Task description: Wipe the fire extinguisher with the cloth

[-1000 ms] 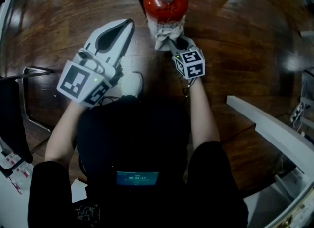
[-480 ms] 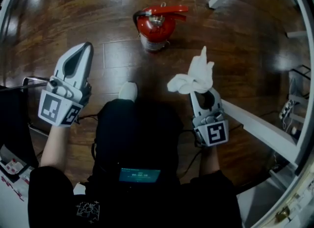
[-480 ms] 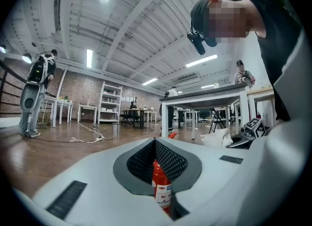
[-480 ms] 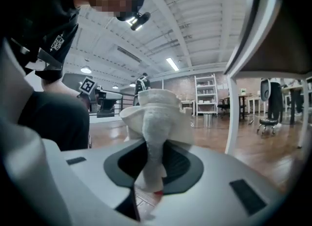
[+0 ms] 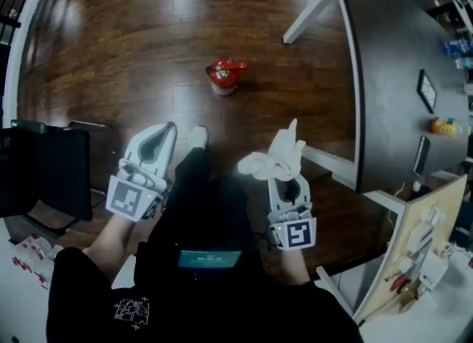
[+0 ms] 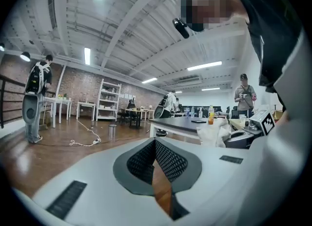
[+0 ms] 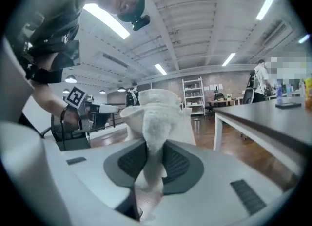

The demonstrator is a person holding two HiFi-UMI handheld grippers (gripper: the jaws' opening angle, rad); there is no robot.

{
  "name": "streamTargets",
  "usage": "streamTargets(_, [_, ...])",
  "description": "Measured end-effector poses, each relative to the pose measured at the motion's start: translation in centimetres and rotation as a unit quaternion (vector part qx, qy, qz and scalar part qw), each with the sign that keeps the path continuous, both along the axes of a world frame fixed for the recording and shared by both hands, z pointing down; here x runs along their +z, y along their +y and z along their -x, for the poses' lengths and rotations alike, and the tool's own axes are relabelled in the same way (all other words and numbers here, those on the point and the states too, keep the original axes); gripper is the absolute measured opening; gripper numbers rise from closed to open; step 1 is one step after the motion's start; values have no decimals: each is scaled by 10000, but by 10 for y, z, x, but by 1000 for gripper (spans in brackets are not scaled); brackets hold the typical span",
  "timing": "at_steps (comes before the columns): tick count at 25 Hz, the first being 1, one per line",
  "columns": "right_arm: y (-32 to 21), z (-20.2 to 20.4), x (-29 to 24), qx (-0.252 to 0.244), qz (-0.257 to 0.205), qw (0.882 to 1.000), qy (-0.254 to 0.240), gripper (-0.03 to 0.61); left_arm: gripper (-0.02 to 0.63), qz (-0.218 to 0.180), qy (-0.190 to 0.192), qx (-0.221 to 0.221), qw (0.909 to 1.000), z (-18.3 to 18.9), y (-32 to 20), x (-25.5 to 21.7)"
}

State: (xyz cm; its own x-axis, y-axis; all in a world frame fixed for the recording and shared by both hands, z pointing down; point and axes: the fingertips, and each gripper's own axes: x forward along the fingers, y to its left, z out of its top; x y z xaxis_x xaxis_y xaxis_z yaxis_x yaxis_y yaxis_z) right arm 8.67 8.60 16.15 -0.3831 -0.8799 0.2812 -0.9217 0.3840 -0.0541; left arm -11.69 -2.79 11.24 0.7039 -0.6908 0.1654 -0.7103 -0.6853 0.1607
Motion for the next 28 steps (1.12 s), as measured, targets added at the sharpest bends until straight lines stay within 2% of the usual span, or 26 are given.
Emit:
streamTargets(3, [11, 6, -97, -3, -216, 9998, -11, 97, 2, -175, 44, 23, 9998, -21, 29, -91])
streamTargets(6, [18, 9, -166, -31, -365, 9992, 151, 97, 2, -358, 100, -2, 9993, -41, 57, -161])
streamTargets(10, [29, 27, -236, -64, -510, 9981, -335, 96, 2, -341, 326, -167, 9987, -66, 96, -223])
streamTargets(13, [33, 39, -273, -179, -549, 9972, -464, 97, 2, -413, 407, -201, 9981, -78, 116, -257])
streamTargets(18, [48, 51, -300, -197, -730, 9953, -600, 97, 2, -566, 605, -352, 9959, -76, 134, -286])
streamTargets(22, [47, 58, -302, -102, -730, 9947, -714, 96, 2, -487, 673, -399, 9957, -67, 139, -287])
streamTargets(28, [53, 73, -304, -135, -751, 9957, -524, 97, 2, -459, 749, -295, 9957, -61, 146, -290])
